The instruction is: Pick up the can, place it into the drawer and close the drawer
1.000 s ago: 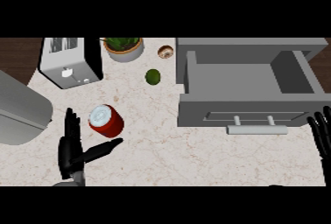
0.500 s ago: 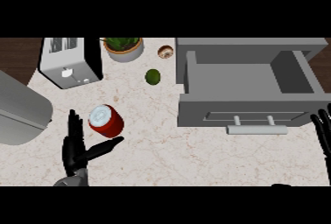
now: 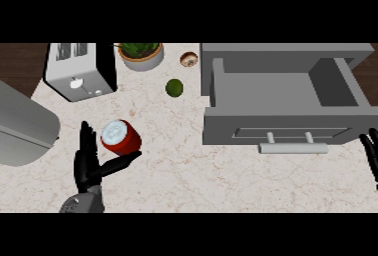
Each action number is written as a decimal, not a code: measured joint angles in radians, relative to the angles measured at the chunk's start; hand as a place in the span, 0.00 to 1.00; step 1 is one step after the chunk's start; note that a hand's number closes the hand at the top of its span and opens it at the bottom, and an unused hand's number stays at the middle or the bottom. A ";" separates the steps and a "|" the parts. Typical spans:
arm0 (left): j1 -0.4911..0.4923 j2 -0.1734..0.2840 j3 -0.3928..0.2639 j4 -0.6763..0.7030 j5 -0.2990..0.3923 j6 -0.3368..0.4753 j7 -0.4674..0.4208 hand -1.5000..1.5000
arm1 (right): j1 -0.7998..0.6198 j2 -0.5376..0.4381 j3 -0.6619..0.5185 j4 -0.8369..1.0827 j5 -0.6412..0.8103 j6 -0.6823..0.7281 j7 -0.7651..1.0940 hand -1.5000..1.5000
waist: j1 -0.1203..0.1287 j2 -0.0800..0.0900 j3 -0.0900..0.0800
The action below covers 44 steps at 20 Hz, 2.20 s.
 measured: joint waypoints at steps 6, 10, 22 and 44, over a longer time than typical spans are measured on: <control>-0.072 -0.001 0.021 0.087 0.012 0.003 -0.028 0.00 | 0.011 0.013 0.008 -0.015 0.004 0.006 0.004 0.00 | -0.001 0.000 0.000; -0.111 -0.014 0.027 0.158 0.026 0.004 -0.066 0.00 | 0.023 0.020 0.011 -0.029 -0.003 0.010 0.006 0.00 | -0.002 0.000 0.000; -0.221 -0.003 0.031 0.261 0.034 -0.019 -0.097 1.00 | 0.004 0.013 -0.004 -0.044 -0.016 0.013 0.042 0.00 | -0.002 0.000 0.001; -0.179 0.116 -0.013 0.097 0.107 -0.319 -0.036 1.00 | 0.037 0.021 -0.019 -0.082 -0.049 0.011 0.042 0.00 | 0.002 -0.001 0.000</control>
